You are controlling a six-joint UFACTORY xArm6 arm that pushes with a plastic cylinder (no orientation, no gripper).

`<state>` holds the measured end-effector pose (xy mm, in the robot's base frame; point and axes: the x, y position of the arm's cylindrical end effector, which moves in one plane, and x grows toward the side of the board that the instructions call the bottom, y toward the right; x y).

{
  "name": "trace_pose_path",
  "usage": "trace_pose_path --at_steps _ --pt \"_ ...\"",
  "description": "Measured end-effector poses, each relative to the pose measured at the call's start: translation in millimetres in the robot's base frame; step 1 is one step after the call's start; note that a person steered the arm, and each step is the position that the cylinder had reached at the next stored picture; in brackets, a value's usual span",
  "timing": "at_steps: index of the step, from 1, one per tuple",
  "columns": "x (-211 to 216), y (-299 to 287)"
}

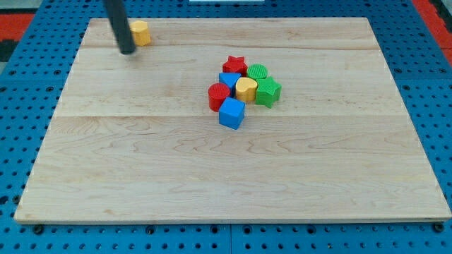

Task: Slide the hexagon to the top left of the red circle

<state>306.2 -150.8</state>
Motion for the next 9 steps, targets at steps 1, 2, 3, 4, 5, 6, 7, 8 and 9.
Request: trace_pose_path --at_steps 1,2,3,4,5,6,7,8,9 --pt "-20.7 -42.6" --pt "-62.4 -81.1" --pt "-73.3 -20.7" --pt "-27.7 5.9" --pt "-51.1 -30.5" --pt "-90.0 -68.6" --pt "-86.7 34.5" --pt "-60.2 149.2" --pt "-68.1 103.8"
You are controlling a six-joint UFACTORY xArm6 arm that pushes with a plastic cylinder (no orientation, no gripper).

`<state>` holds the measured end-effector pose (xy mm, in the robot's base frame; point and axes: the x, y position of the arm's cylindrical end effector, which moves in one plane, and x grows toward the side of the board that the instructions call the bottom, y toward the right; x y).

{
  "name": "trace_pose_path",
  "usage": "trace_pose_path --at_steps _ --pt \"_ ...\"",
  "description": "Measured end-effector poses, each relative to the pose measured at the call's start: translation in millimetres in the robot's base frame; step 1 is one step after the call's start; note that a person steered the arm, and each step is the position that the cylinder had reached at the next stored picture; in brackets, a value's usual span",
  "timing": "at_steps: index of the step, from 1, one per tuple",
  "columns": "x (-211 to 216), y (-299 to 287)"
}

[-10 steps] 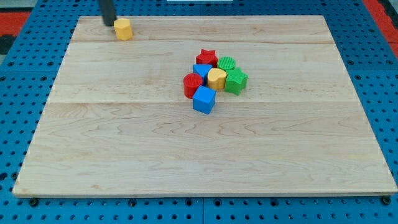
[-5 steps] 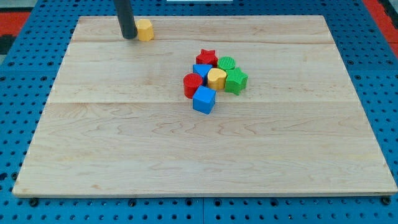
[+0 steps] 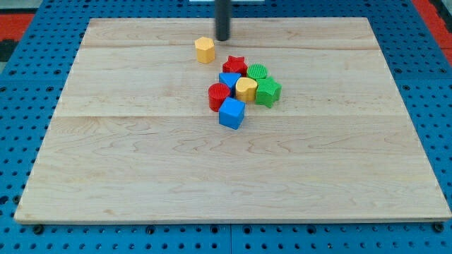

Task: Slide the hexagon to the top left of the red circle

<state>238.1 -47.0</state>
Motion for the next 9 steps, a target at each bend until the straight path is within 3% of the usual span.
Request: trace_pose_path --at_steps 1,2,3,6,8,9 --pt "-24.3 -21.3" --pt "40.3 7.7" --pt "87.5 -10.2" --pt "131.2 14.9" --pt "137.6 2.3" --pt "141.4 -39.7"
